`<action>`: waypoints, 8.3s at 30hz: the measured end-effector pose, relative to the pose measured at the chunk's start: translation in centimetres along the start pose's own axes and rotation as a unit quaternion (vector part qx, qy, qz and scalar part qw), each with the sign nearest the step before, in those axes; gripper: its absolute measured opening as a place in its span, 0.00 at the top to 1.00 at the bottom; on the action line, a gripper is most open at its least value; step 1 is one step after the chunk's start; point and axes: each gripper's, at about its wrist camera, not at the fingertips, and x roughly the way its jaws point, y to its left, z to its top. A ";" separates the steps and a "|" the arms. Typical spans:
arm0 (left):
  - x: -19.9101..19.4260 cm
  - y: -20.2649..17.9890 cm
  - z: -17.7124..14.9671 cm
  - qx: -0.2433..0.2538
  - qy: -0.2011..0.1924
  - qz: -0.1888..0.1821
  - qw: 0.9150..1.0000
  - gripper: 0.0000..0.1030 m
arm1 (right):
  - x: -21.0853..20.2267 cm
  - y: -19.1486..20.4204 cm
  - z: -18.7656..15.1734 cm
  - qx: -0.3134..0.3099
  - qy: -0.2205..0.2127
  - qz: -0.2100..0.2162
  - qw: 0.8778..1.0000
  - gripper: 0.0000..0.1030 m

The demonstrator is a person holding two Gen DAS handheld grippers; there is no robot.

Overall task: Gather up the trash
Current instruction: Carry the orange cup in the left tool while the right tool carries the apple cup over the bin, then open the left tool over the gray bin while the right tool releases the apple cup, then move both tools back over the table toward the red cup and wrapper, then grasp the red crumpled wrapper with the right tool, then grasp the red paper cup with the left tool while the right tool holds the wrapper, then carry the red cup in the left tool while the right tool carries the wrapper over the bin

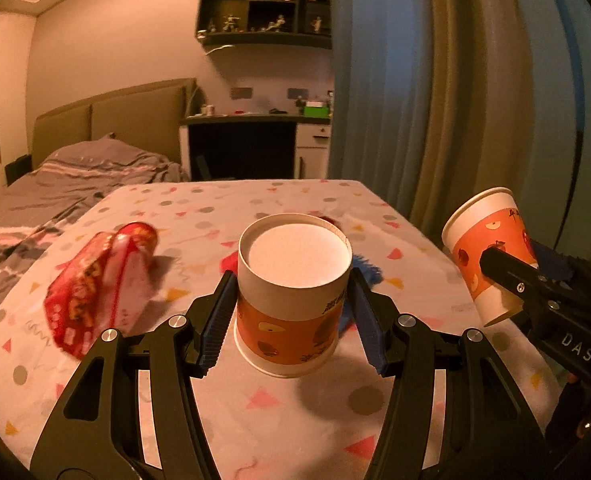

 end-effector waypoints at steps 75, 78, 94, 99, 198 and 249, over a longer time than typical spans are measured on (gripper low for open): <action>16.9 -26.0 2.9 0.092 0.028 -0.276 0.956 0.46 | 1.5 -23.5 0.5 0.124 -0.025 -0.205 0.971 0.44; 16.9 -26.3 2.6 0.096 0.032 -0.280 0.955 0.46 | 1.8 -23.5 0.6 0.127 -0.024 -0.203 0.971 0.44; 17.3 -26.8 2.1 0.093 0.045 -0.295 0.950 0.45 | 2.6 -23.8 1.3 0.127 -0.021 -0.200 0.971 0.42; 17.4 -26.8 1.8 0.090 0.051 -0.296 0.949 0.30 | 2.4 -24.2 1.4 0.146 -0.034 -0.199 0.968 0.22; 8.7 6.4 0.3 -0.106 0.045 -0.028 0.993 0.07 | 6.0 0.1 0.6 0.026 0.008 0.014 1.000 0.96; 6.6 5.2 1.3 -0.124 0.040 -0.052 0.990 0.18 | 3.3 -2.6 0.9 0.034 -0.010 -0.006 0.999 0.96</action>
